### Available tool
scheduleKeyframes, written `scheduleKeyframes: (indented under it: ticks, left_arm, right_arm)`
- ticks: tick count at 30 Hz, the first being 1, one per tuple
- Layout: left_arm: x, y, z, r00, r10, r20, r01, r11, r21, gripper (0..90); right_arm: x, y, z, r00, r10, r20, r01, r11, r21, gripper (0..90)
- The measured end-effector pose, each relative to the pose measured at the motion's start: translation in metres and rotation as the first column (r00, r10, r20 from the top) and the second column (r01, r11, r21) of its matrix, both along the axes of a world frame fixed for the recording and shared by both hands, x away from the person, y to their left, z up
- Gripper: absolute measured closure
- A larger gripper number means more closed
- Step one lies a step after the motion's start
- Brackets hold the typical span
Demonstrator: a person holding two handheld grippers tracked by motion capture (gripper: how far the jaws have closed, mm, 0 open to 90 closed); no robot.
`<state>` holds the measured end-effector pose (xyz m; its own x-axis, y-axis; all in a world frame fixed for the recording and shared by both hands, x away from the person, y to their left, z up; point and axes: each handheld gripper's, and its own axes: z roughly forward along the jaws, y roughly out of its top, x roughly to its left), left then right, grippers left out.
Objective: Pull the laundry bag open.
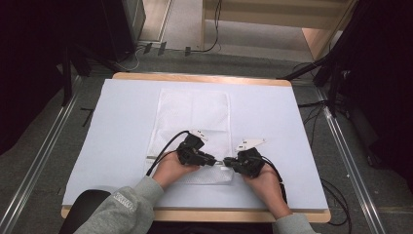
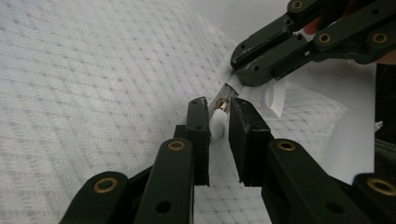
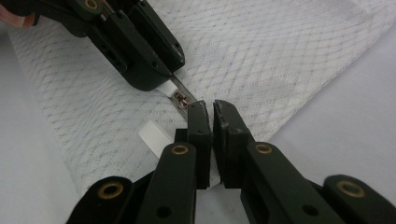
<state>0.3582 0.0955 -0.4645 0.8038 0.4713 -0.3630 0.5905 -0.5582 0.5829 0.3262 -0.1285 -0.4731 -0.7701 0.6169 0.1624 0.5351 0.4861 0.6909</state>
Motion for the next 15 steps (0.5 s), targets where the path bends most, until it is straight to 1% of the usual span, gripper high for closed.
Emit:
scheduleKeyframes:
  ticks: [2,4,6,7,9,11,14,15]
  left_arm:
    - [-0.001,0.0,0.0017,0.9998,0.003,0.02,-0.003,0.9999,0.016,78.5]
    - [0.0007,0.0019,0.0018,0.9999,0.005,0.016,-0.005,0.9998,0.018,78.5]
    - [0.0021,0.0032,0.0007,0.9999,0.011,0.004,-0.011,0.9999,0.006,78.6]
    - [0.0021,0.0028,0.0001,0.9999,0.012,0.007,-0.012,0.9999,0.003,78.4]
    - [0.0017,0.0014,-0.0004,0.9997,0.013,0.02,-0.013,0.9998,0.011,76.8]
    - [0.0022,0.0019,-0.0009,0.9998,0.008,0.019,-0.008,0.9999,0.008,76.6]
    - [0.0023,0.0019,-0.0011,0.9998,0.011,0.016,-0.011,0.9999,0.007,76.6]
    - [0.0021,0.0018,-0.0015,0.9998,0.014,0.012,-0.014,0.9999,0.0,76.6]
  right_arm:
    - [-0.0001,0.0001,0.0,1.0,0.001,0.001,-0.001,1.0,-0.001,87.1]
    - [-0.0001,0.0001,0.0001,1.0,0.001,0.001,-0.001,1.0,-0.001,87.1]
    - [-0.0001,0.0001,0.0,1.0,0.001,0.001,-0.001,1.0,-0.001,87.1]
    - [-0.0001,0.0002,0.0,1.0,0.0,0.0,0.0,1.0,0.0,87.1]
    - [0.0,0.0001,0.0001,1.0,0.0,0.0,0.0,1.0,0.0,87.1]
    - [-0.0002,0.0004,0.0002,1.0,0.0,0.0,0.0,1.0,-0.001,87.1]
    - [-0.0001,0.0003,0.0002,1.0,0.0,0.0,0.0,1.0,-0.002,87.1]
    - [-0.0001,0.0003,0.0002,1.0,0.001,-0.001,-0.001,1.0,-0.001,87.2]
